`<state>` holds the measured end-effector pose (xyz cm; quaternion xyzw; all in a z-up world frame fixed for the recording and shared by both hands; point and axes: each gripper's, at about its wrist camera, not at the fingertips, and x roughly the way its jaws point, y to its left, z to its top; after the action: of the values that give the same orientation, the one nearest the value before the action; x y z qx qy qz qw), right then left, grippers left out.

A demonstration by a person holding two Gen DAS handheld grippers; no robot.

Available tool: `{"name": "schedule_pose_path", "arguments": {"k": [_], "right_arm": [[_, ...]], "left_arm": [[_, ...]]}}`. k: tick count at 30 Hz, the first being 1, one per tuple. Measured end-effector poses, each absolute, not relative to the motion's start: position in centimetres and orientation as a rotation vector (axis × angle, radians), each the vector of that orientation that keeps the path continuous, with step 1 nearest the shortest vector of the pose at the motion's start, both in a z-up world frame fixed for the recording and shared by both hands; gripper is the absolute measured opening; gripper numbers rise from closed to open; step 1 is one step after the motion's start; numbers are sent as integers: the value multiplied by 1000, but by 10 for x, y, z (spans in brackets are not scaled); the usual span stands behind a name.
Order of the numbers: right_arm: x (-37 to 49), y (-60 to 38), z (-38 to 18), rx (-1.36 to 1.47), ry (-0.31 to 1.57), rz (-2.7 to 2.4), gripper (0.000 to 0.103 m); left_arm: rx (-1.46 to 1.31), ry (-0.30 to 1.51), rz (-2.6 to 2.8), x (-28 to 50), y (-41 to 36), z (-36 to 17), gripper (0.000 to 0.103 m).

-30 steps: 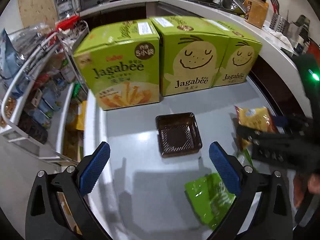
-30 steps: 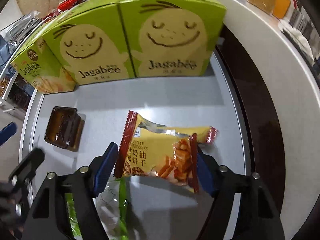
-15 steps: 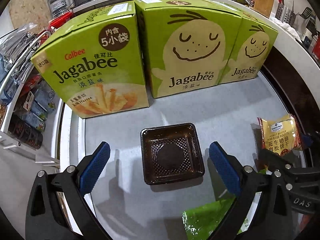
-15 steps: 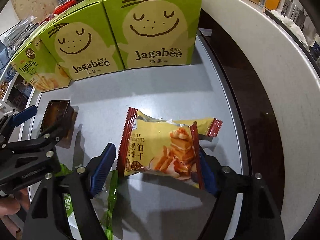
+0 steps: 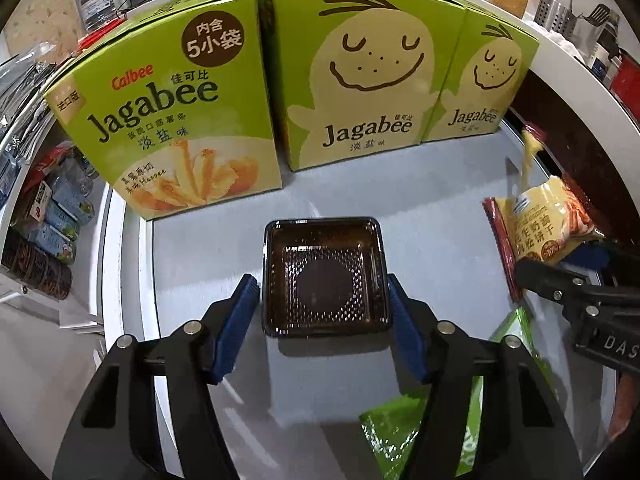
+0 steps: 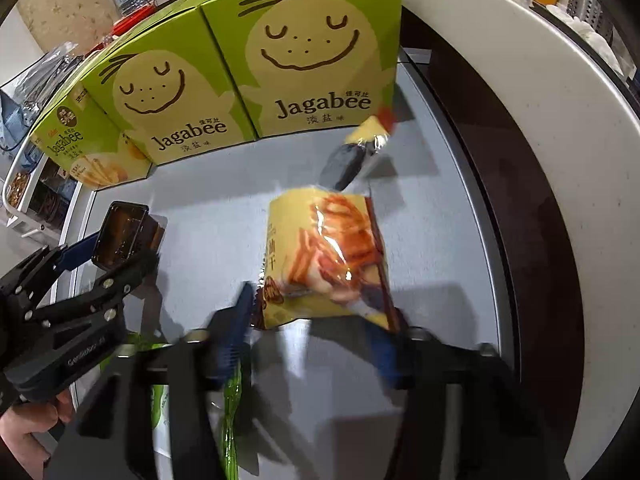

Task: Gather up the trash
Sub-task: 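Grasp the brown plastic tray with the left tool while the right tool grasps the yellow biscuit packet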

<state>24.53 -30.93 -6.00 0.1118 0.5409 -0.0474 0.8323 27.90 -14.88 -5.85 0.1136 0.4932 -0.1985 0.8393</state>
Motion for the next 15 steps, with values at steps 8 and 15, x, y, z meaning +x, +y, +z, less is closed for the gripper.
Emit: {"name": "schedule_pose_path", "arguments": {"k": [8, 15], "right_arm": [[252, -295, -43, 65, 1088, -160, 88], [282, -293, -57, 118, 1138, -131, 87]], "left_arm": [[228, 1039, -409, 277, -135, -56, 65], [236, 1043, -413, 286, -141, -58, 65]]}}
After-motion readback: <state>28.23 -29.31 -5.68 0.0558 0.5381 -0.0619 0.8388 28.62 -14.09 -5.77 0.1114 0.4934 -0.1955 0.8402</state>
